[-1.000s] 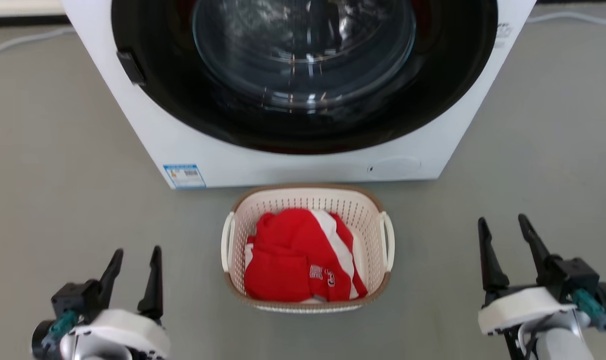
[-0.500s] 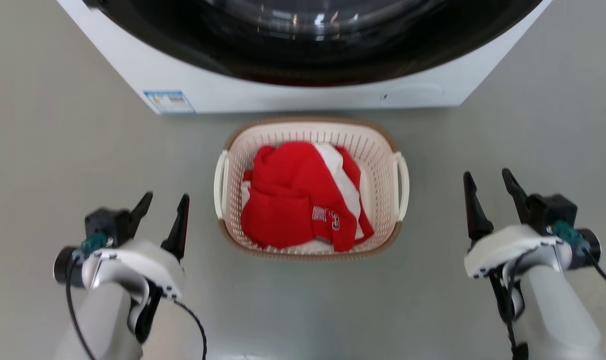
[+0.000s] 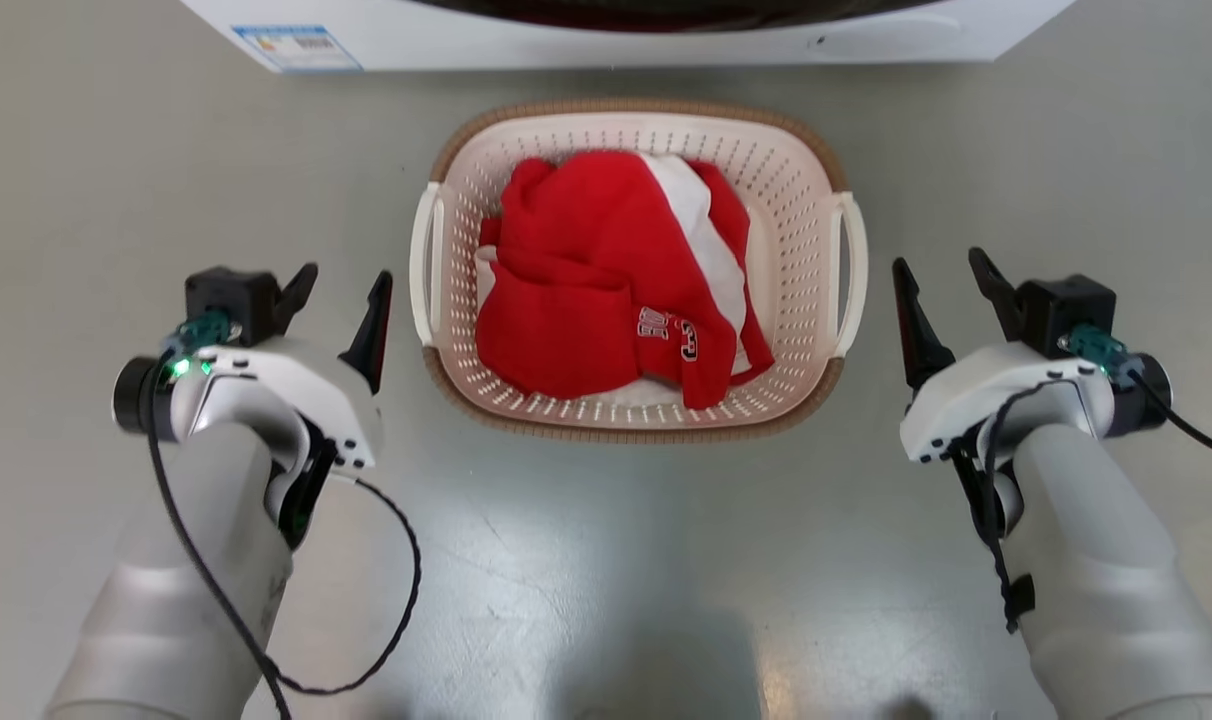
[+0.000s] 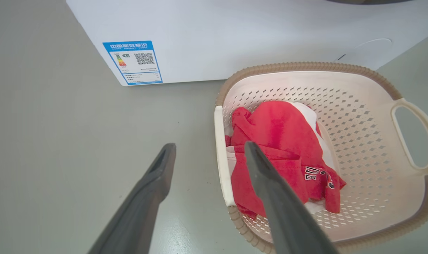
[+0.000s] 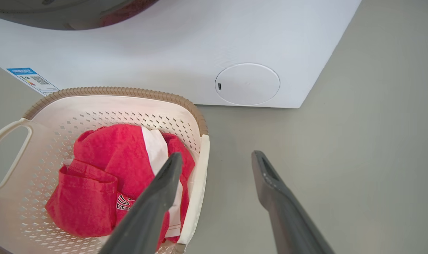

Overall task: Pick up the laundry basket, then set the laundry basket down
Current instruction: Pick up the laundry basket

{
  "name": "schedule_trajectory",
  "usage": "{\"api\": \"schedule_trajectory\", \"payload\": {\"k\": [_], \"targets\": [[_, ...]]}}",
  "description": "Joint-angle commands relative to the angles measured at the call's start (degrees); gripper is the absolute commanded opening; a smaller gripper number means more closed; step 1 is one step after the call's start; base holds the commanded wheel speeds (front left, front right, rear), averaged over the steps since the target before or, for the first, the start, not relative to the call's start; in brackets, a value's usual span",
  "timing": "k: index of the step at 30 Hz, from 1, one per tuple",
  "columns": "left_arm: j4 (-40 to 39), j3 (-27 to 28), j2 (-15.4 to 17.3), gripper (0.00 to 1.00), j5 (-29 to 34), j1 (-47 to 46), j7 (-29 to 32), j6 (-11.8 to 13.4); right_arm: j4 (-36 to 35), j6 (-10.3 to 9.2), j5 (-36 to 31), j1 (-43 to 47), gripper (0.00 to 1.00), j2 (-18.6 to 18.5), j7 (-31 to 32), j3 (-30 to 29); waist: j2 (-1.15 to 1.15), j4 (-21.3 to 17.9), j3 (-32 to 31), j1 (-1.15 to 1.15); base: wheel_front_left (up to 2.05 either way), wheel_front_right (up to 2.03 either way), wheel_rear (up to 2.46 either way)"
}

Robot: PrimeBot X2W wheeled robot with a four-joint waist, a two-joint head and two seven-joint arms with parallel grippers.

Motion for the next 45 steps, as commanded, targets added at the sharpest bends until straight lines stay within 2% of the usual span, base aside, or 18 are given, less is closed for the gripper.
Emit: {"api": "schedule_trajectory", "payload": {"k": [1,8,16,31,45], "targets": [[0.31,0.61,1.86,1.00,-0.44,-1.74,-0.70,-0.33,0.34,0.35,-0.19,-0.83,1.00,0.45,-1.01,1.57,0.00,0.27,1.93,0.00,0.00,0.00,0.00],[4.52,-2.48,1.38,1.00,-2.03,-5.88,-1.38,-0.33,3.90,0.35,0.01,-4.22,1.00,0.45,-1.84,3.30,0.00,0.21,4.99,0.00,0.00,0.00,0.00],[5.59,-6.14,1.71,1.00,-4.26,-9.04,-1.70,-0.33,5.93,0.35,0.85,-6.90,1.00,0.45,-2.17,5.06,0.00,-0.18,7.28,0.00,0.00,0.00,0.00],[5.96,-11.57,2.27,1.00,-6.81,-14.61,-1.77,-0.33,5.99,0.35,3.00,-10.56,1.00,0.46,-2.24,7.74,0.00,0.03,13.35,0.00,0.00,0.00,0.00],[7.40,-14.68,2.09,1.00,-7.66,-17.78,-1.77,-0.33,7.36,0.35,5.61,-13.26,1.00,0.46,-2.24,9.51,0.00,0.66,16.58,0.00,0.00,0.00,0.00]]}}
